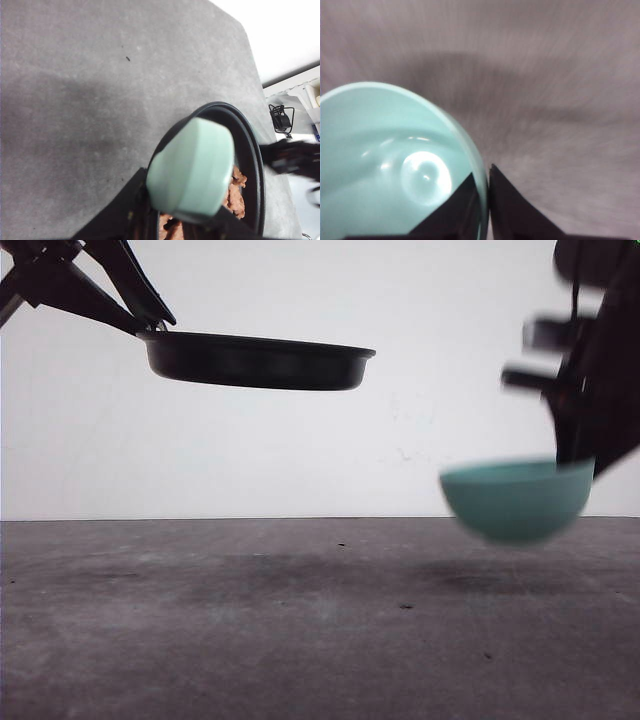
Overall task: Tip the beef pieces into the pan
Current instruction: 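Lower the empty bowl onto the table with the right gripper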
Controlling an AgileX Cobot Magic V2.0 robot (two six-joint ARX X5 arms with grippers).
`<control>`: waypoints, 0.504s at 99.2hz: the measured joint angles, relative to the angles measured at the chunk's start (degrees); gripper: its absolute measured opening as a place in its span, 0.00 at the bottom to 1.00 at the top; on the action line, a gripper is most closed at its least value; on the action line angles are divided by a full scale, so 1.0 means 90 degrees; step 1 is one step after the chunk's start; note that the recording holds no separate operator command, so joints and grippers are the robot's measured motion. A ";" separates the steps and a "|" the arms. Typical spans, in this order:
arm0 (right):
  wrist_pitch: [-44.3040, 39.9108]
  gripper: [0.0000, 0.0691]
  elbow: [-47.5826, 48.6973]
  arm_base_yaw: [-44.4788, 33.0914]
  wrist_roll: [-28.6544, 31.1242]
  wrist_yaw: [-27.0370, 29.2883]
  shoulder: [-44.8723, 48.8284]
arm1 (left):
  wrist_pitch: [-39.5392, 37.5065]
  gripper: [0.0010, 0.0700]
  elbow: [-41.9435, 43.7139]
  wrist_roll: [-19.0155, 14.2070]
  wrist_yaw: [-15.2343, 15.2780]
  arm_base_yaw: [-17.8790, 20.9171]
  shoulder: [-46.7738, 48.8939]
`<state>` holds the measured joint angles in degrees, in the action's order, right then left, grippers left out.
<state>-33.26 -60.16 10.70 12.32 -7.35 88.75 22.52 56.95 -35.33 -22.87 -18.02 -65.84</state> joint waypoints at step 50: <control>-0.0112 0.27 0.0032 0.0012 0.0015 -0.0350 0.0442 | 0.0002 0.07 0.0000 0.0000 0.0000 0.0000 0.0000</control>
<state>-34.26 -59.88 10.81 12.45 -10.50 92.73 22.55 56.95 -35.33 -22.87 -18.02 -65.84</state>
